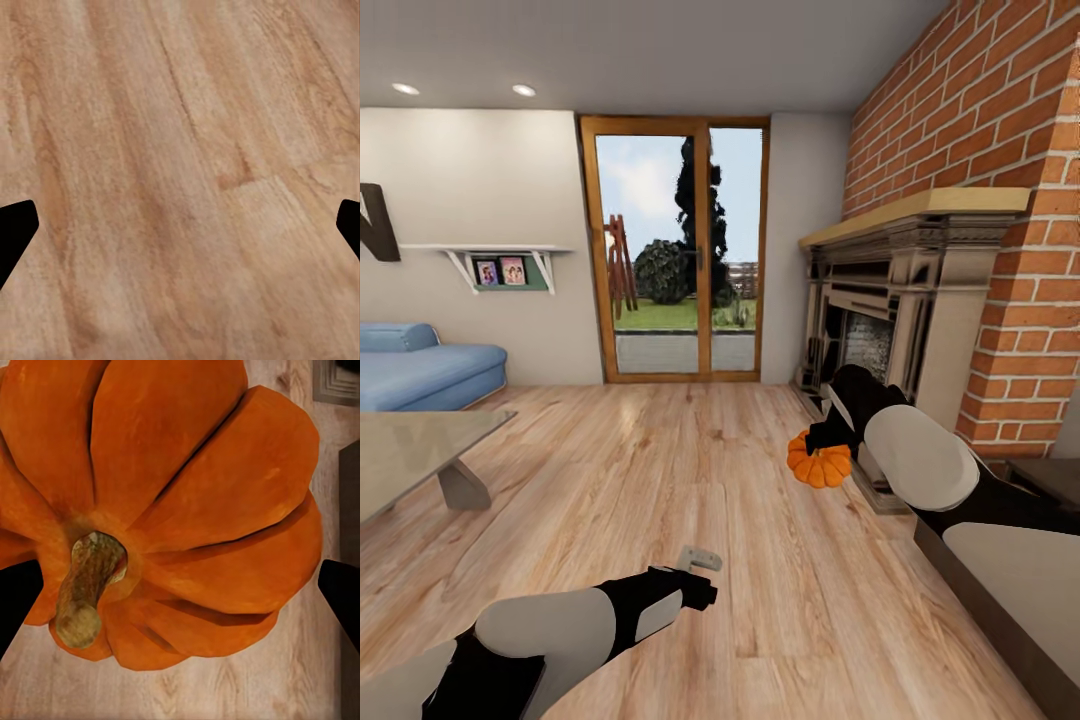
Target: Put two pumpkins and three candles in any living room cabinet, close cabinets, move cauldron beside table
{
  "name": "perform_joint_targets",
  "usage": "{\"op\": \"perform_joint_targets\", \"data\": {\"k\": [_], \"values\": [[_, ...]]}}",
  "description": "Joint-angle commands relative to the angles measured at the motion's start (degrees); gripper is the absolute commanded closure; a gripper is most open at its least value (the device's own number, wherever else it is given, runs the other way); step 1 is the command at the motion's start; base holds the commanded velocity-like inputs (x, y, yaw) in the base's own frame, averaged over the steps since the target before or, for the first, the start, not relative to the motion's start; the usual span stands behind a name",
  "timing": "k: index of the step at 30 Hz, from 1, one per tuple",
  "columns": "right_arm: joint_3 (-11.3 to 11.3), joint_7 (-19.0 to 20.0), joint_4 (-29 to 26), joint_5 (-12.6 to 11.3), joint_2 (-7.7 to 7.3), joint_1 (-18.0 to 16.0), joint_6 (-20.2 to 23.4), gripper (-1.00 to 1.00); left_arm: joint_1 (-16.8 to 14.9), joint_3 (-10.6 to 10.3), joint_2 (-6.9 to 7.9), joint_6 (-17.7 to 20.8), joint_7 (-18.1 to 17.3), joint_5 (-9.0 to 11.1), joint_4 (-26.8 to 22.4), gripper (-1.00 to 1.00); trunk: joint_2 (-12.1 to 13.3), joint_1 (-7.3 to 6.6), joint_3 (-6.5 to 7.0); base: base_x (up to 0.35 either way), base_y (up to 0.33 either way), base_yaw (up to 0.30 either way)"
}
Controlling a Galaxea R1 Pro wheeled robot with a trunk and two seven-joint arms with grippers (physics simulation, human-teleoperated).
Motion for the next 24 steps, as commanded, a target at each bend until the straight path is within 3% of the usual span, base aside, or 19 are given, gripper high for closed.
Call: {"op": "perform_joint_targets", "data": {"k": [1,24], "values": [[-0.28,0.45,-0.13,0.62,0.04,-0.01,0.15,1.0,-0.08,-0.18,0.01,0.08,0.34,0.19,-0.14,-1.0,0.37,-0.22,0.02,0.0,0.0,0.0],[0.04,0.45,-0.12,0.71,-0.21,0.02,0.15,1.0,-0.09,-0.18,0.01,0.08,0.43,0.19,-0.22,-1.0,9.59,-5.27,2.02,0.0,0.0,0.0]]}}
